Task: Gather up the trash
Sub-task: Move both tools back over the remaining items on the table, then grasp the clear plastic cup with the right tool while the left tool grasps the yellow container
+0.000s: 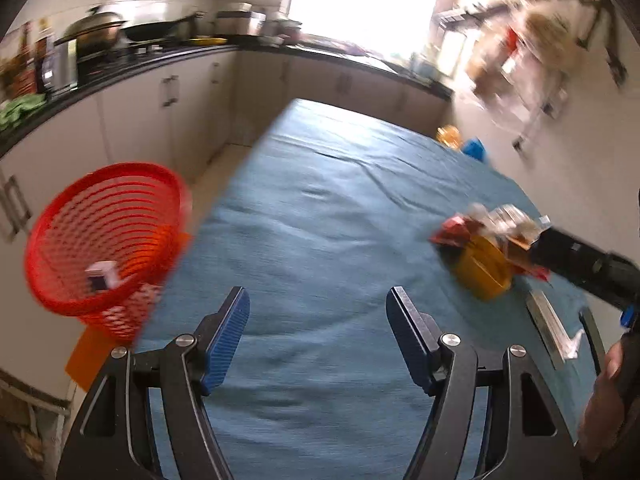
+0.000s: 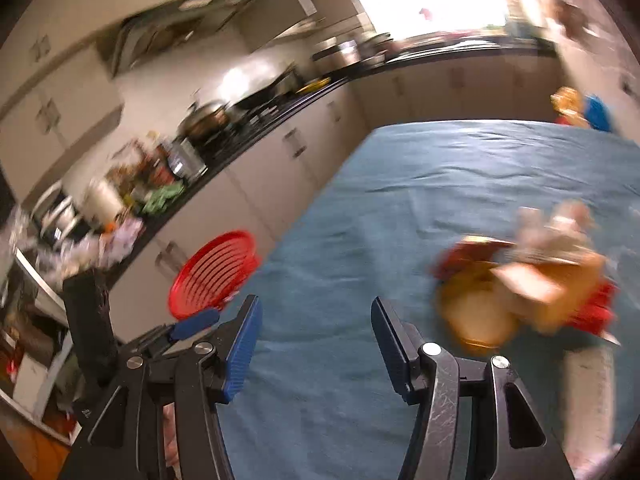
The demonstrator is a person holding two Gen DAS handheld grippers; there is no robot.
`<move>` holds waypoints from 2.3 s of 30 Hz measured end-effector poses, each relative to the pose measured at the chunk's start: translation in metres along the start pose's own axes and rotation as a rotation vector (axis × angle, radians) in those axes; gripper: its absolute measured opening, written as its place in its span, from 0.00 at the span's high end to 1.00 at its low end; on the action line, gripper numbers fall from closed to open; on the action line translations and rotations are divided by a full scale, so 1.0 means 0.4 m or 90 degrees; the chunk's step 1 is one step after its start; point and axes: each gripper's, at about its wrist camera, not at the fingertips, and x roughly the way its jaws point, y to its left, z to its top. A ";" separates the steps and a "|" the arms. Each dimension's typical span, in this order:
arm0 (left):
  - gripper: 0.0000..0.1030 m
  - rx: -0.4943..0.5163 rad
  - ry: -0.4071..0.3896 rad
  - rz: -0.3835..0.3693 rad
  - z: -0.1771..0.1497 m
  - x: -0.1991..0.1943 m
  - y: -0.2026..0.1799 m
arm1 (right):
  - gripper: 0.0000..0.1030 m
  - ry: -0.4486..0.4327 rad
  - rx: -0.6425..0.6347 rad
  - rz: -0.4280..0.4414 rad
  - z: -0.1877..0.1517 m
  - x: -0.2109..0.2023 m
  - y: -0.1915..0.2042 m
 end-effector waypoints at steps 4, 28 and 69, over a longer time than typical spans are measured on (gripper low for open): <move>0.32 0.034 0.032 -0.031 0.007 0.042 -0.096 | 0.41 -0.046 0.049 -0.053 0.000 -0.113 -0.134; 0.58 0.117 0.146 -0.044 0.075 0.319 -0.393 | 0.30 -0.179 0.225 -0.253 0.082 -0.314 -0.592; 0.92 0.061 -0.072 -0.041 0.108 0.199 -0.305 | 0.69 -0.215 0.029 -0.303 0.055 -0.248 -0.436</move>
